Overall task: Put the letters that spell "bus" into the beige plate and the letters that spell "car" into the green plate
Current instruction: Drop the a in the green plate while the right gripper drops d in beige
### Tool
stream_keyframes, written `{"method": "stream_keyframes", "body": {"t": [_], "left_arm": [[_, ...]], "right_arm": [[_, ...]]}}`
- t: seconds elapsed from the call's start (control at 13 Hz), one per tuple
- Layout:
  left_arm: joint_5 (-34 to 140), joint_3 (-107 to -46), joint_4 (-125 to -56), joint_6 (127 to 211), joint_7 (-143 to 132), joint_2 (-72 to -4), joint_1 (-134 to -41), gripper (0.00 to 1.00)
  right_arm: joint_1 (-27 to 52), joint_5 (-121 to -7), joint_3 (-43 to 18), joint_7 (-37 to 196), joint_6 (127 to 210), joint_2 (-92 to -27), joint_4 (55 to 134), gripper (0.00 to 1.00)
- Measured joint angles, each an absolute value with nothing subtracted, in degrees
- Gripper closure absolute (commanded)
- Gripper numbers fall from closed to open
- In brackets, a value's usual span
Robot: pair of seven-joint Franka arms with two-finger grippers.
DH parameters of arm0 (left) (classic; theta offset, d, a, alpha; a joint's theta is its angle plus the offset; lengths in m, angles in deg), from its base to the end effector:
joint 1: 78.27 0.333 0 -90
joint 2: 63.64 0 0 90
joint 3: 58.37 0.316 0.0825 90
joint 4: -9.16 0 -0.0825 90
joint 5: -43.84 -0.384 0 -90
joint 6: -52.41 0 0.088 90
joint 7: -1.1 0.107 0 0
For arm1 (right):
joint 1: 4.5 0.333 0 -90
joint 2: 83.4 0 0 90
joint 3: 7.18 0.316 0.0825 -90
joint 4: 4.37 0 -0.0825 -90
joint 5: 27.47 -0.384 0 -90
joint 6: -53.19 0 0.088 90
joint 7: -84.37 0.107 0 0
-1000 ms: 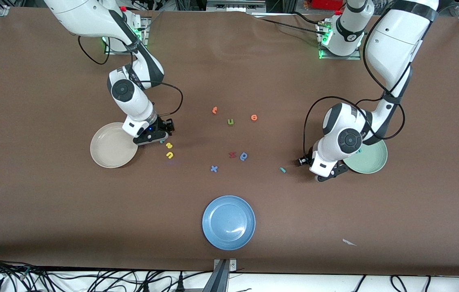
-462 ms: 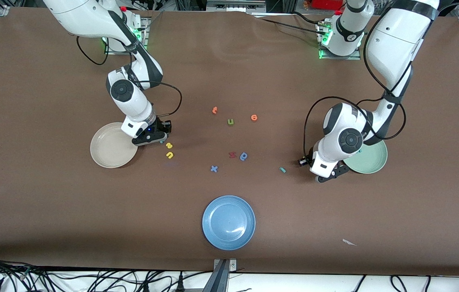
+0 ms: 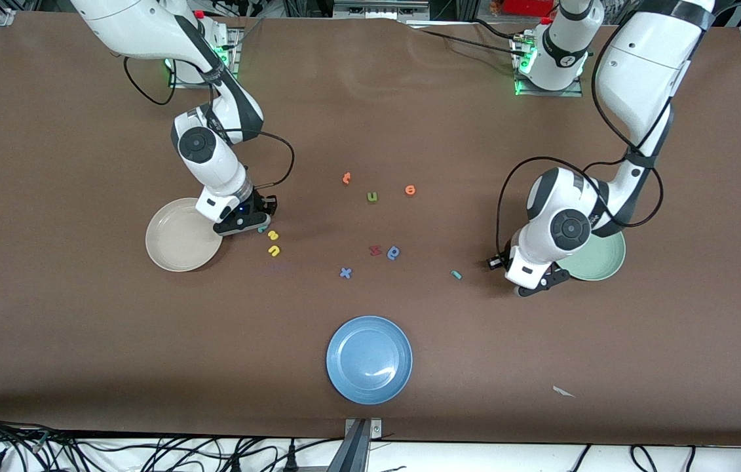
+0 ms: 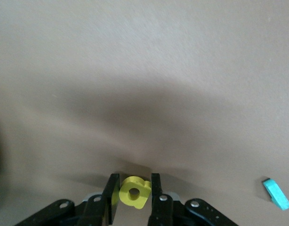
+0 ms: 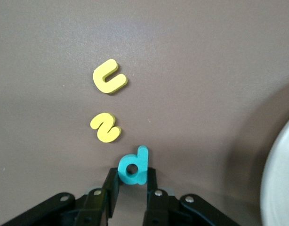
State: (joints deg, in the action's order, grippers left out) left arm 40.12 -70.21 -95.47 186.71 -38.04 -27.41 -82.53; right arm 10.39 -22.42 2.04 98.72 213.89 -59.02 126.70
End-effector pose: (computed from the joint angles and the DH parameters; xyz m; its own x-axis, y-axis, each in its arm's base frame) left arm 0.6138 -0.1691 0.1845 0.9185 0.3746 -0.1270 0.3776 -0.9260 -0.0004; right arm 0.4885 0.2263 0.1764 0.9692 0.2294 0.0898 0.2346 -0.9707 -0.0529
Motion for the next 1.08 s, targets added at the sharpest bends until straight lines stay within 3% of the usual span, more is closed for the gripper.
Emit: {"method": "stream_keyframes", "body": {"t": [0.46,0.77,0.85,0.92,1.0,1.08], "left_arm": [[39.88,-69.83,-94.93,168.67,-20.08,-35.11,-74.34,0.79],[36.59,-69.66,-97.49,167.12,-11.59,-34.96,-68.87,0.72],[36.48,-69.67,-97.88,167.18,-10.57,-34.5,-68.08,0.53],[36.46,-69.67,-97.93,167.21,-10.09,-34.05,-67.78,0.2],[36.46,-69.73,-97.92,167.26,-9.9,-33.83,-67.78,0.05],[36.46,-69.94,-97.81,167.33,-9.9,-33.86,-67.79,0.01]], "right_arm": [[10.45,-21.85,1.5,98.54,210.51,-60.87,125.99,0.83],[9.44,-21.83,1.05,96.07,202.82,-66.31,125.8,0.81],[7.98,-21.83,0.83,93.77,201.94,-66.91,125.81,0.81],[5.95,-21.83,0.63,90.91,201.6,-67.22,125.82,0.81],[3.9,-21.83,0.44,88.02,201.42,-67.46,125.82,0.81],[2.07,-21.83,0.2,85.4,201.29,-67.66,125.82,0.8]]}}
